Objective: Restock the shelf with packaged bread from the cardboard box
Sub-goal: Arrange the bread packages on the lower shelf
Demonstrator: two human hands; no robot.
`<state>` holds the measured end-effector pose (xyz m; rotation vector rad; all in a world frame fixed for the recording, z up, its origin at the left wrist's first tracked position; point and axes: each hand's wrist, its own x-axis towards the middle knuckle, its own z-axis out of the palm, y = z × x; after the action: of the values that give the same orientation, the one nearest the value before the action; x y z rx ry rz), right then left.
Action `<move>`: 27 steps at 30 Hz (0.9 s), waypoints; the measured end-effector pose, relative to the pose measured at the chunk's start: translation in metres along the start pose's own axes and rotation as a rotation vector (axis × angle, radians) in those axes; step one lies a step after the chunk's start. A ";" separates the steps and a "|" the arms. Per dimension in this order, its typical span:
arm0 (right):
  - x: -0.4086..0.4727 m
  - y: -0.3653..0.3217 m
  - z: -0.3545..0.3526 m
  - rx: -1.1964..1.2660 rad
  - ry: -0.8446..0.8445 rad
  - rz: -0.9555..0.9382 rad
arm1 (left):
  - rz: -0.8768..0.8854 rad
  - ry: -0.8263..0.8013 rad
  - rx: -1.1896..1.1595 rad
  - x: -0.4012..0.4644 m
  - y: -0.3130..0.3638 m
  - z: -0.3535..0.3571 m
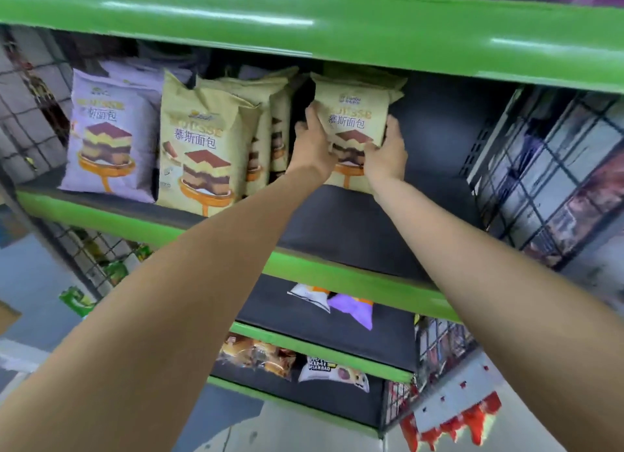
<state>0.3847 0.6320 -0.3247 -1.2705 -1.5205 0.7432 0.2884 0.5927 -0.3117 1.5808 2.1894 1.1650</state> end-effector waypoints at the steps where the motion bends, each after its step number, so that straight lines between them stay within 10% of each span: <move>1: 0.000 0.000 -0.001 -0.013 -0.016 -0.009 | -0.003 0.001 0.000 0.001 0.000 0.001; 11: -0.037 -0.034 -0.021 -0.046 0.006 0.093 | 0.021 -0.029 0.118 -0.024 0.018 -0.026; 27: -0.150 -0.220 0.010 -0.141 -0.715 -0.032 | -0.475 -0.019 -0.026 -0.122 -0.009 -0.247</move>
<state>0.2930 0.4317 -0.1749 -1.1301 -2.1865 1.1632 0.1908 0.3679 -0.1858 0.9703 2.3420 1.0158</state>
